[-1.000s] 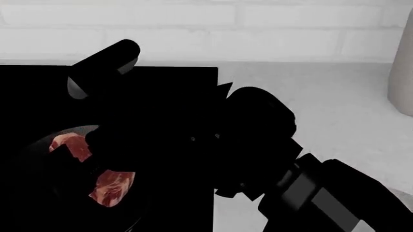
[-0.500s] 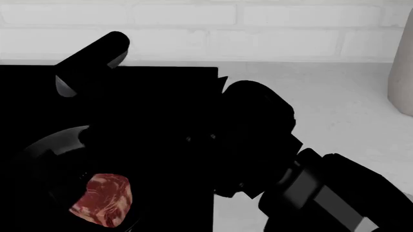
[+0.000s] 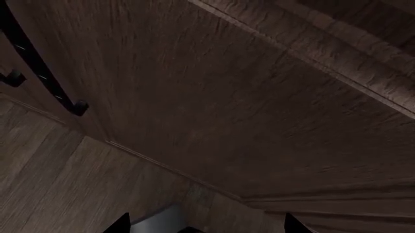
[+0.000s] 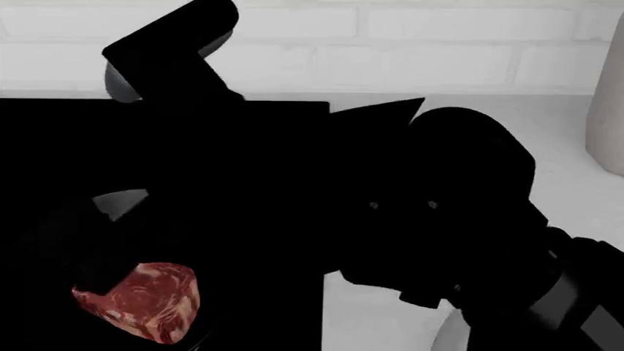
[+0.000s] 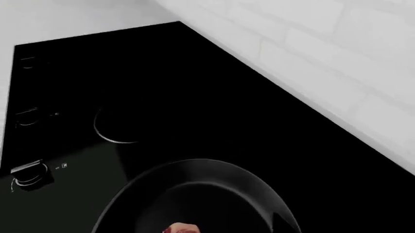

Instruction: Pick the steak from the plate and place it in the pan.

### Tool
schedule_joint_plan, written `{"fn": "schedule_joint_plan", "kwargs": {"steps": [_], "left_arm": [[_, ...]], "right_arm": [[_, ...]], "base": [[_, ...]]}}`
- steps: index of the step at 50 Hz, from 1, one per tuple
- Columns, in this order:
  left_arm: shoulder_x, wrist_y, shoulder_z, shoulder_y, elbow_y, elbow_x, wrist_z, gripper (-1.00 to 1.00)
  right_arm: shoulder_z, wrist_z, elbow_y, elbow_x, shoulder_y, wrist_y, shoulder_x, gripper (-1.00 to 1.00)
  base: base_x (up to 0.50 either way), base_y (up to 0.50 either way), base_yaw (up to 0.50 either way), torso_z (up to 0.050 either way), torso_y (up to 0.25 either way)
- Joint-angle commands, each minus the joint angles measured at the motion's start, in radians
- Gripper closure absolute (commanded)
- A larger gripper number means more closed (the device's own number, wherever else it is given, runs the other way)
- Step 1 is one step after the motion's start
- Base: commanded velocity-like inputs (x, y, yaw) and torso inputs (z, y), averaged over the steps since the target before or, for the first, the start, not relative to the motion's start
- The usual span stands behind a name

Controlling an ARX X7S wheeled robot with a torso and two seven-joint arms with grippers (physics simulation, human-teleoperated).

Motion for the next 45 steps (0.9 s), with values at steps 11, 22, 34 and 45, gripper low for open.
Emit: {"fn": "schedule_joint_plan", "kwargs": {"steps": [11, 22, 34, 45], "left_arm": [[0.009, 0.004, -0.003, 0.003, 0.001, 0.001, 0.003, -1.0], [0.009, 0.001, -0.008, 0.003, 0.001, 0.006, 0.008, -1.0], [0.009, -0.003, -0.015, 0.003, 0.001, 0.021, 0.01, -1.0], [0.009, -0.004, -0.017, 0.003, 0.001, 0.026, 0.01, -1.0]], "right_arm": [[0.184, 0.187, -0.293, 0.164, -0.167, -0.072, 0.239, -1.0], [0.264, 0.336, -0.499, 0.274, -0.263, -0.111, 0.399, -1.0], [0.411, 0.466, -0.787, 0.337, -0.493, -0.265, 0.624, -1.0], [0.736, 0.494, -1.065, 0.263, -1.004, -0.598, 0.919, -1.0]], "base": [[0.0, 0.0, 0.0, 0.0, 0.0], [0.0, 0.0, 0.0, 0.0, 0.0], [0.0, 0.0, 0.0, 0.0, 0.0], [0.0, 0.0, 0.0, 0.0, 0.0]]}}
